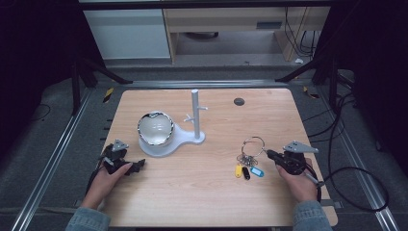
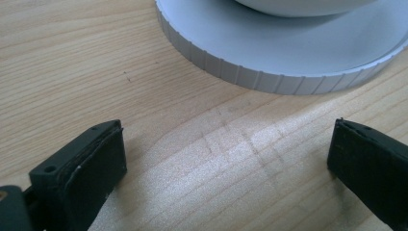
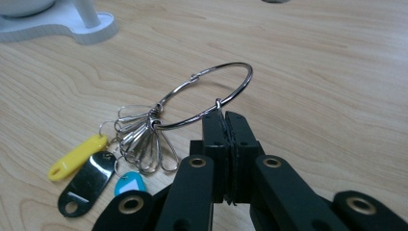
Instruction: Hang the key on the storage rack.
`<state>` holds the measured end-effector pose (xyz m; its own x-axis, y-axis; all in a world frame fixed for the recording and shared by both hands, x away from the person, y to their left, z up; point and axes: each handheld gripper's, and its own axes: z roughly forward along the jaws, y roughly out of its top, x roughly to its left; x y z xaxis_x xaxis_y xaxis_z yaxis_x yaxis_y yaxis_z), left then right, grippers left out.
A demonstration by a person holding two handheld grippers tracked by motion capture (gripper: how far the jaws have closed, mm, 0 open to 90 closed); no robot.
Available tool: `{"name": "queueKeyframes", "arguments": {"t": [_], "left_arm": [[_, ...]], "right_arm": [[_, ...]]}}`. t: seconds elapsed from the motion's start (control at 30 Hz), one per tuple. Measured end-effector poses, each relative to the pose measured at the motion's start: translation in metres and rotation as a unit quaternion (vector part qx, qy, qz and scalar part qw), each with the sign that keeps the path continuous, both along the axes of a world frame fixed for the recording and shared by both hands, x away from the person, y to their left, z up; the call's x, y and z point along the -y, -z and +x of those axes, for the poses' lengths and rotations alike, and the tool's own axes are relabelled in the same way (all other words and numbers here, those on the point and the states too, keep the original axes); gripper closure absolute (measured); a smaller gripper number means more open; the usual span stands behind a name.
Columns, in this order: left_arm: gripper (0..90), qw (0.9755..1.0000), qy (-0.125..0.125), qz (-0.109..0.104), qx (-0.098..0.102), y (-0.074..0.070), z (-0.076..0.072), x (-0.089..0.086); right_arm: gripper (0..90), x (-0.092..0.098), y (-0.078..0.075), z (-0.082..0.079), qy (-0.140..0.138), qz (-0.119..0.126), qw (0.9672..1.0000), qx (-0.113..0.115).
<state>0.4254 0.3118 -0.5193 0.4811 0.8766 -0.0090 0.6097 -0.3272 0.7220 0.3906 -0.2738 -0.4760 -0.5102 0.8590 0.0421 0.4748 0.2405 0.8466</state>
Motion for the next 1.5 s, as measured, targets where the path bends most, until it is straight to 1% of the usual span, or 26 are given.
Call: {"name": "queueKeyframes", "arguments": {"t": [0.17, 0.23, 0.37, 0.47, 0.6, 0.77, 0.97, 1.07, 1.33, 1.5], "left_arm": [[0.0, 1.0, 0.0, 0.0, 0.0, 0.0, 0.0, 0.0], [0.0, 1.0, 0.0, 0.0, 0.0, 0.0, 0.0, 0.0], [0.0, 1.0, 0.0, 0.0, 0.0, 0.0, 0.0, 0.0], [0.0, 1.0, 0.0, 0.0, 0.0, 0.0, 0.0, 0.0], [0.0, 1.0, -0.001, -0.001, 0.0, 0.0, 0.0, 0.0], [0.0, 1.0, -0.001, -0.001, 0.0, 0.0, 0.0, 0.0], [0.0, 1.0, 0.001, 0.001, 0.0, 0.0, 0.0, 0.0], [0.0, 1.0, 0.0, 0.001, 0.0, 0.0, 0.0, 0.0], [0.0, 1.0, -0.001, 0.002, -0.001, 0.0, 0.0, 0.0], [0.0, 1.0, -0.001, 0.003, -0.001, 0.0, 0.0, 0.0]], "right_arm": [[88.8, -0.006, -0.008, -0.004, -0.003, 0.005, 0.9998, 0.018], [88.9, -0.008, -0.011, -0.006, -0.005, 0.011, 0.9996, 0.026], [88.9, -0.011, -0.018, -0.008, 0.001, 0.014, 0.999, 0.043], [88.9, -0.012, -0.023, -0.009, 0.001, 0.025, 0.9983, 0.052], [88.9, -0.013, -0.028, -0.012, -0.003, 0.033, 0.9976, 0.061], [88.9, -0.014, -0.032, -0.014, -0.004, 0.046, 0.9967, 0.068], [88.9, -0.014, -0.034, -0.014, -0.003, 0.05, 0.9964, 0.068], [88.9, -0.015, -0.038, -0.013, -0.005, 0.052, 0.9961, 0.07], [88.9, -0.02, -0.049, -0.006, -0.01, 0.039, 0.9965, 0.073], [88.9, -0.017, -0.058, -0.005, -0.011, 0.038, 0.9963, 0.076]]}}
